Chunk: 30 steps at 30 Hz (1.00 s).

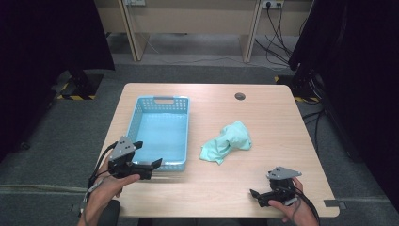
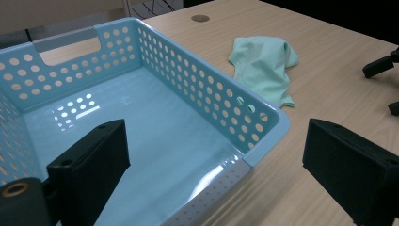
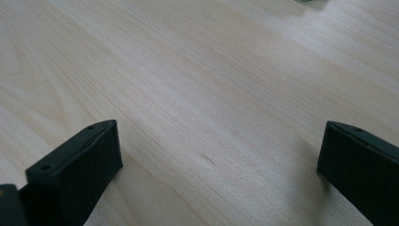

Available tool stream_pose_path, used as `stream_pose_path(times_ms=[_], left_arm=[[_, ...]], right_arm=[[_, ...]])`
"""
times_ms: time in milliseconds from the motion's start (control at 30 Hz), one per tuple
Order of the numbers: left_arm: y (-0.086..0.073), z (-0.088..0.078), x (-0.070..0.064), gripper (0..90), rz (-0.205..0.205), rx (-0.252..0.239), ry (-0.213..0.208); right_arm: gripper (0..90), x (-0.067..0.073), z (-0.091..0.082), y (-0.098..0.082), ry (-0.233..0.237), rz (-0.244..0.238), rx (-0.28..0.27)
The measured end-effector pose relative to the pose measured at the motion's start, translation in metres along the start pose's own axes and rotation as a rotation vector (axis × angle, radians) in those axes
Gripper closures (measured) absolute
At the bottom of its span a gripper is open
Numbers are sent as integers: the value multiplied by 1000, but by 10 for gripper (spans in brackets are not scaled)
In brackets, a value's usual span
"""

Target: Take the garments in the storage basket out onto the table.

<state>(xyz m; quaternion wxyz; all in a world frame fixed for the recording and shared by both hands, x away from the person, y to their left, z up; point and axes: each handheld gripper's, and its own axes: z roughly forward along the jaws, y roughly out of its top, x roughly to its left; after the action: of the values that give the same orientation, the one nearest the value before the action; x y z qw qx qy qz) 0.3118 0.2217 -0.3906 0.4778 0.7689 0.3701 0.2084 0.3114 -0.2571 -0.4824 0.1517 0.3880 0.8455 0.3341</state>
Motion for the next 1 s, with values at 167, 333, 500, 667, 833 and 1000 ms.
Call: stream_pose_path(times_ms=[167,333,500,667,833,1000], left_arm=[[-4,-3,-1,70,-2,1,2],[-8,-5,-2,69,-1,7,2],[-12,-8,-3,70,-3,8,3],[-16,-10,-6,69,-1,11,-1],[-19,-12,-8,69,3,19,-2],[-23,-14,-9,69,-1,17,0]], right_arm=[[4,0,0,0,0,0,0],[3,0,0,0,0,0,0],[4,0,0,0,0,0,0],[3,0,0,0,-1,0,0],[4,0,0,0,-1,0,0],[3,0,0,0,-1,0,0]])
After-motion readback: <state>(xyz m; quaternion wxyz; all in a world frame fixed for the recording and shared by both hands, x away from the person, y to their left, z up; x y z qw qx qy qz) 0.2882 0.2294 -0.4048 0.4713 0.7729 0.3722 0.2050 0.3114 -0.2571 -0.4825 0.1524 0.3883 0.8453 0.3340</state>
